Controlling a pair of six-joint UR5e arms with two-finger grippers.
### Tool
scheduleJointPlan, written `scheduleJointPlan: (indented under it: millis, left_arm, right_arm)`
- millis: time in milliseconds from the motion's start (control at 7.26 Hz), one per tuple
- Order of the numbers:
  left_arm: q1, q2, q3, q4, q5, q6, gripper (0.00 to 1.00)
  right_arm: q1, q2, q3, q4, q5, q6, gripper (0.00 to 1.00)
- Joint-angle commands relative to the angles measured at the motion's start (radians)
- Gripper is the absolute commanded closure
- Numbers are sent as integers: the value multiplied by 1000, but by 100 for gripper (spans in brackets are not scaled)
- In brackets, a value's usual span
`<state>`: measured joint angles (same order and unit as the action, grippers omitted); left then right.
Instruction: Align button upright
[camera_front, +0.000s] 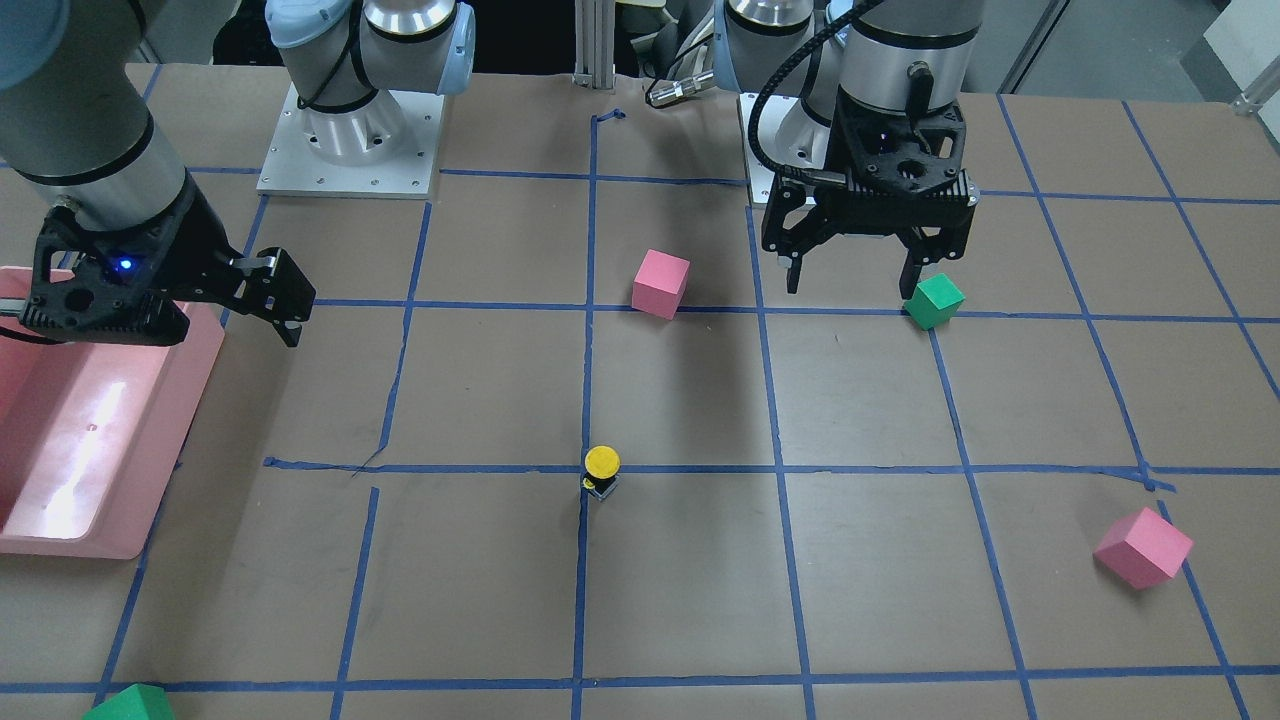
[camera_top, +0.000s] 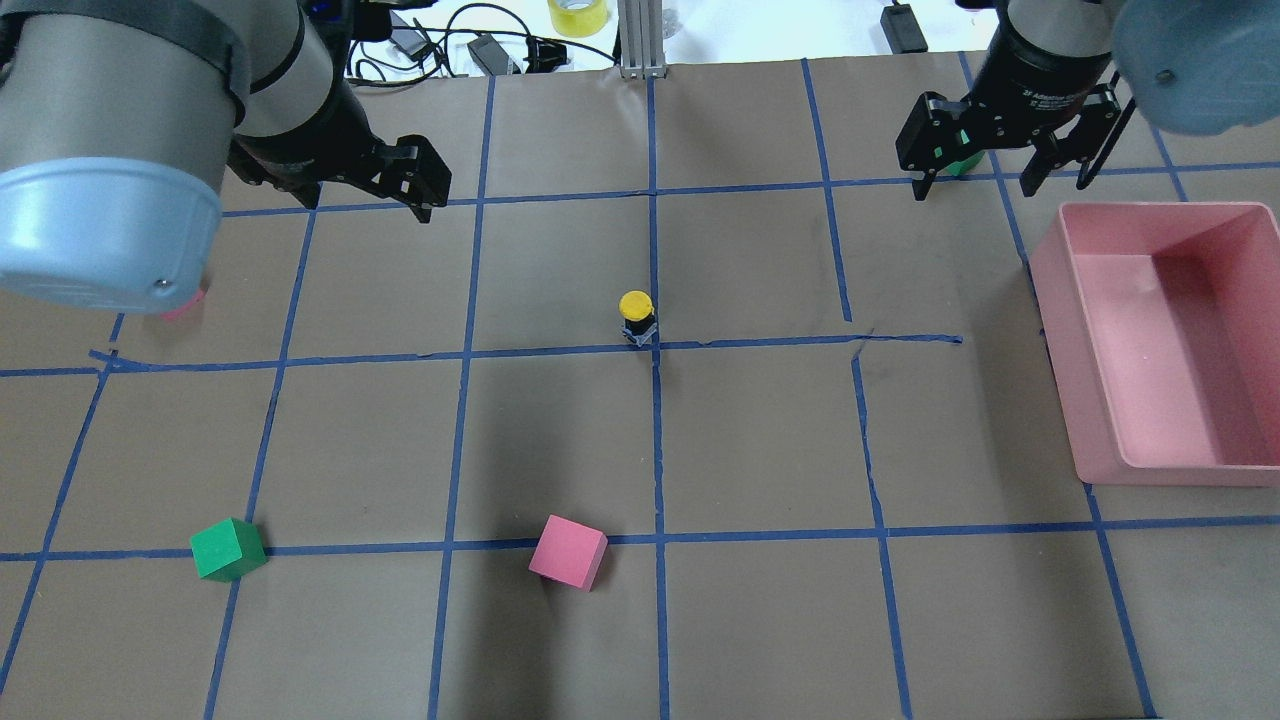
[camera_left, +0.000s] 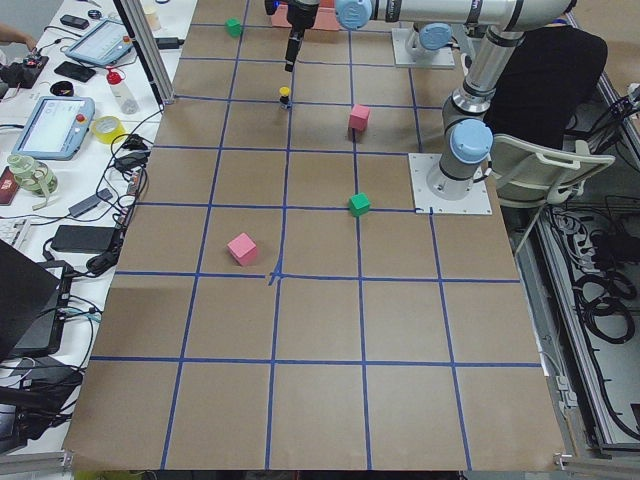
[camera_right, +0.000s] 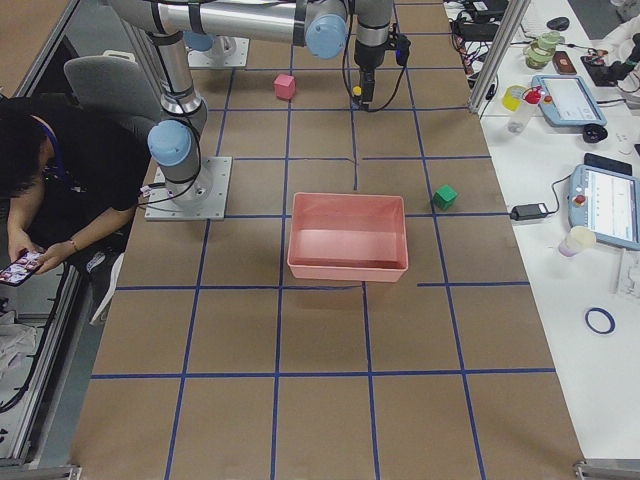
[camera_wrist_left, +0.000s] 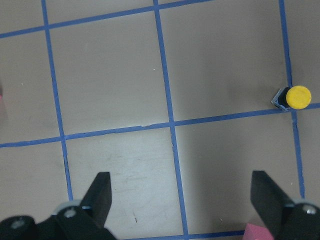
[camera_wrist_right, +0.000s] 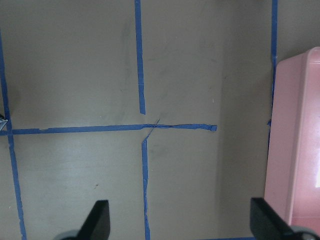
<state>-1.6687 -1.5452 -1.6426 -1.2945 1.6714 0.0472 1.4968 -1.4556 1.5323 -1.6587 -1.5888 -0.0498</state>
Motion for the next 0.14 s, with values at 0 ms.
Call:
scheduleJointPlan:
  millis: [0]
  left_arm:
    - [0,16,-2,3,-36,2,0]
  right_arm:
    - [0,0,-1,-18,0,-5,0]
